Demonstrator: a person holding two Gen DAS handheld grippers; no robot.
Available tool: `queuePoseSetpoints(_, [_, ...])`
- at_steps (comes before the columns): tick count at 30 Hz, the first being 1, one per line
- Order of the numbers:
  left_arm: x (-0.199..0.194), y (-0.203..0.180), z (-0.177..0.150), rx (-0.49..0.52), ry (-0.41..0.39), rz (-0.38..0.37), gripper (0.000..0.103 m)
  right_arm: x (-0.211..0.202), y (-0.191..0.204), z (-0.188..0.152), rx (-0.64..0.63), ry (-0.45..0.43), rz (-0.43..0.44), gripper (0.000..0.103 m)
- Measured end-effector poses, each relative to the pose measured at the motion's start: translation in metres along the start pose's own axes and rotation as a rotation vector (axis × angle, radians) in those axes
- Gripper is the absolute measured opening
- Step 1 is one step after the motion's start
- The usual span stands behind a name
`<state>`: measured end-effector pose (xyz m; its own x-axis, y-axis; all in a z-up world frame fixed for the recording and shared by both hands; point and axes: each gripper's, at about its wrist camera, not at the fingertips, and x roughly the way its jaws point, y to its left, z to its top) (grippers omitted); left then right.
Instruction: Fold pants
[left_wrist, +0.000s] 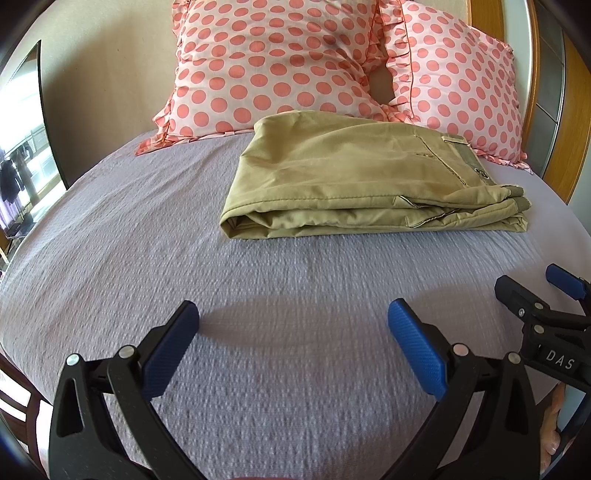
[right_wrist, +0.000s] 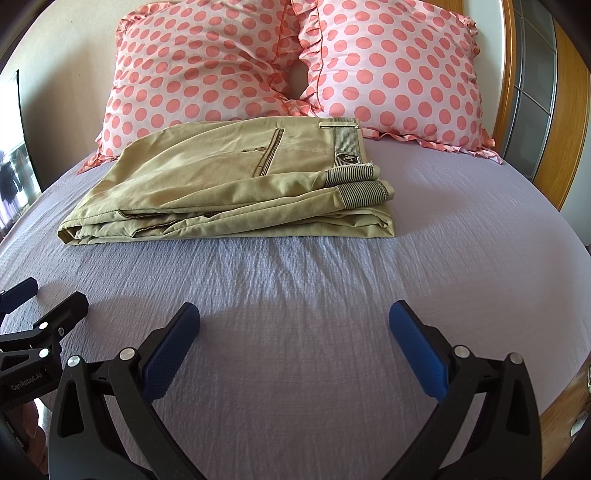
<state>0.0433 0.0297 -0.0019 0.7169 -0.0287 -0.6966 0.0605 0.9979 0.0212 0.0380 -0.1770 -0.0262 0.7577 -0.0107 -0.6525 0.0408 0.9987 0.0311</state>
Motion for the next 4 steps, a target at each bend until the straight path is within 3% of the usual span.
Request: queuePoseSetpoints(4, [0.0005, -0.0006, -0.0001, 0.001, -0.003, 0.001, 0.101, 0.0001, 0.0, 0.0, 0.0, 0.0, 0.0, 0.102])
